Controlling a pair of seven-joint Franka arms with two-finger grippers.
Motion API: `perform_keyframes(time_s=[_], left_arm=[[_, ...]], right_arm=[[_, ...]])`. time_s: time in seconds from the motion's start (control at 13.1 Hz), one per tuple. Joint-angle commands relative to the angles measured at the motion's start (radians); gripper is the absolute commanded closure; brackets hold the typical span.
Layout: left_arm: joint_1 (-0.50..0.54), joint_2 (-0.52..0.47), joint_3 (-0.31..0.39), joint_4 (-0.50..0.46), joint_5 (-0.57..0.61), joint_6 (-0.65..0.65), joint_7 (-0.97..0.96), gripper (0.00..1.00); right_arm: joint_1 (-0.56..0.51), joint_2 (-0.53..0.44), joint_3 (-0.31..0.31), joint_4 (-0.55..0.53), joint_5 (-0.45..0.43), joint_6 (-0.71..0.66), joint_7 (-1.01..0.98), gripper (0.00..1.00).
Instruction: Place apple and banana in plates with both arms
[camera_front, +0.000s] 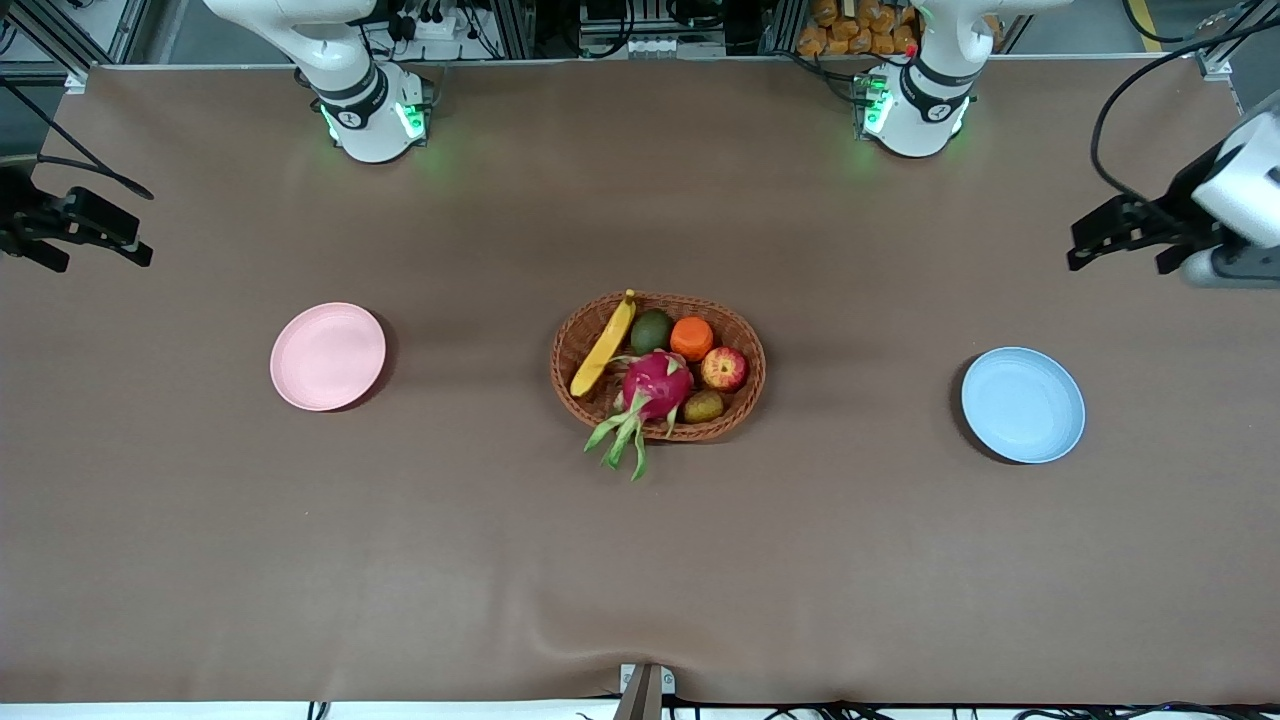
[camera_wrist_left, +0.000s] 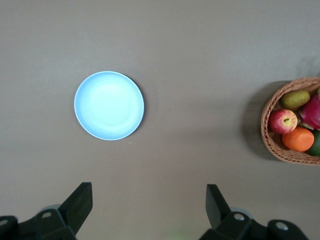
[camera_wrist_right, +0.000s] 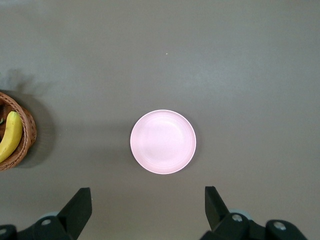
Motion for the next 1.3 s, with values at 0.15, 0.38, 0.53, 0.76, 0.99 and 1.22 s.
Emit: perform_keyframes(time_s=[0.15,0.38,0.53,0.76,0.99,1.22], left_arm=[[-0.017,0.119,-0.099,0.021,-0.002,0.027,-0.066,0.00],[-0.025,0.193,-0.195,0.021,0.013,0.087,-0.160,0.00],[-0.057,0.242,-0.204,0.022,0.010,0.123,-0.195,0.00],[-0.126,0.312,-0.204,0.024,0.012,0.194,-0.269,0.00],[-0.224,0.372,-0.201,0.026,0.012,0.245,-0.403,0.00],[-0.259,0.435,-0.203,0.027,0.009,0.321,-0.496,0.00]], right_arm=[[-0.017,-0.008,0.013,0.003,0.009,-0.003,-0.016,0.00],[-0.014,-0.008,0.013,0.003,0.009,-0.004,-0.016,0.00],[-0.014,-0.005,0.013,0.004,0.011,-0.004,-0.014,0.00],[-0.011,0.007,0.013,0.003,0.014,-0.007,-0.017,0.00],[-0.020,0.074,0.013,0.003,0.011,-0.062,-0.026,0.00],[0.000,0.087,0.017,0.012,0.011,-0.104,-0.014,0.00]])
